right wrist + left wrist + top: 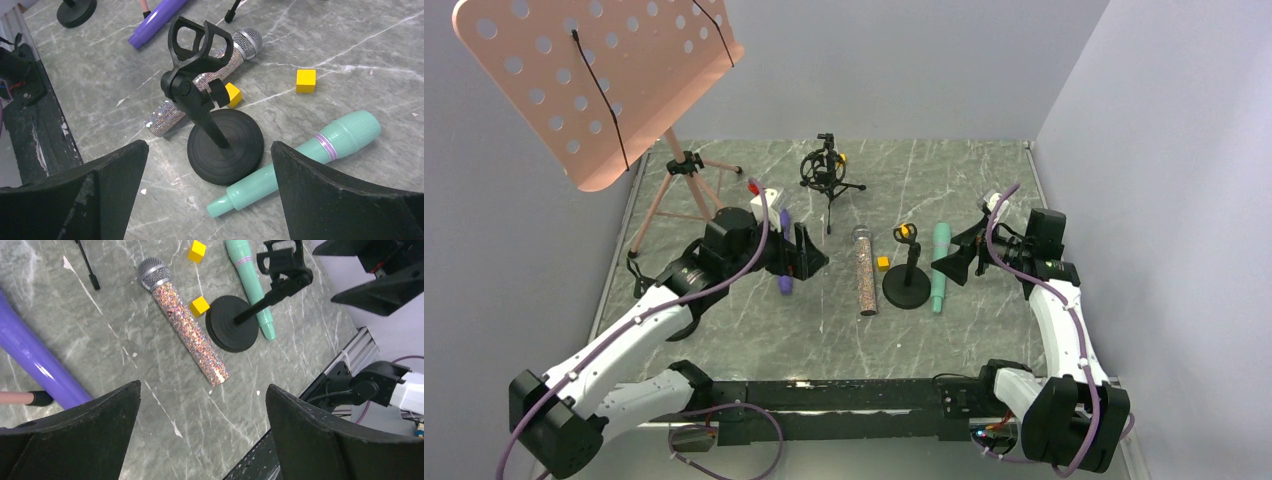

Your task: Attach the microphones to the stand

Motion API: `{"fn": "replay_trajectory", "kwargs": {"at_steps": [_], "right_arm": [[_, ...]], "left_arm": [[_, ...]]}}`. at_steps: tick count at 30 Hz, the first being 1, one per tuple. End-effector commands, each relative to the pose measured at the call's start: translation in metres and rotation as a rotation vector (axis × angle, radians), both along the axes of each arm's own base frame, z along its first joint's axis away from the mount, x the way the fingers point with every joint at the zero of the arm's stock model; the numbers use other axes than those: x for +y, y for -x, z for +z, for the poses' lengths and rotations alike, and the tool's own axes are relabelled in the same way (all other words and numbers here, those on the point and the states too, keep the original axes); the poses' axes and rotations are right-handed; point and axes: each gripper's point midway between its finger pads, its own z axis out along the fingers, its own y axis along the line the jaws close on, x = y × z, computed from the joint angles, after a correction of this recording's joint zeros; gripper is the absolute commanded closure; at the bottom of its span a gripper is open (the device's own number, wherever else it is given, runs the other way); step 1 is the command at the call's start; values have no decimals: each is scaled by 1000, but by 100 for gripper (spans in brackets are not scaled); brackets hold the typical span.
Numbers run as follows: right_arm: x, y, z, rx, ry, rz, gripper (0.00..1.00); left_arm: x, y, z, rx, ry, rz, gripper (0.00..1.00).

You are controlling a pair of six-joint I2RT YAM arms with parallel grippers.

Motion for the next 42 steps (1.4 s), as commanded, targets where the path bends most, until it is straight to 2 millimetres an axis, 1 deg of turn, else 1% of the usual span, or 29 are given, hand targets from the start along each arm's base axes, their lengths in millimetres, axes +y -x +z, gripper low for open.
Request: {"fn": "replay_trajectory", "kwargs": {"at_steps": [1,6,8,9,10,12,14,17,18,20,22,25,26,30,35,39,42], "right_arm": [[6,5,10,-86,8,78,0],[4,2,8,-82,20,60,0],[3,2,9,-84,24,55,0],[3,1,9,-85,25,53,0],[2,0,9,-83,27,48,0],[1,-1,9,-84,32,40,0],[0,-2,8,-80,36,29,0],[-2,-5,7,-75,42,14,0],[-2,-6,6,-73,42,12,0],[-3,-7,6,-71,43,8,0],[-3,-7,6,-71,44,4,0],[-3,-7,6,-71,43,5,0],[-3,-7,6,-71,43,5,0],[-3,-6,6,-70,40,8,0],[-2,-6,6,-71,42,10,0],[-2,-6,7,-71,42,10,0],[-2,-6,7,-72,41,11,0]], "left_arm": [[-12,-23,34,-39,61,46,1],[-17,-38,34,-19,47,80,1],[-14,-45,25,-1,10,115,1],[-11,-48,18,17,-18,138,1],[-9,-50,9,39,-44,151,1],[-12,-49,-5,78,-75,136,3],[-19,-44,-17,102,-96,117,3],[-37,-33,-35,136,-122,99,3],[-42,-31,-47,168,-129,107,3],[-52,-29,-65,224,-141,142,3],[-59,-31,-85,274,-168,187,4],[-71,-33,-107,331,-211,219,6],[-75,-35,-113,343,-226,227,8],[-88,-38,-134,389,-300,263,8],[-106,-33,-150,425,-316,243,9],[-111,-31,-163,445,-346,271,11],[-113,-30,-176,469,-376,280,15]]}}
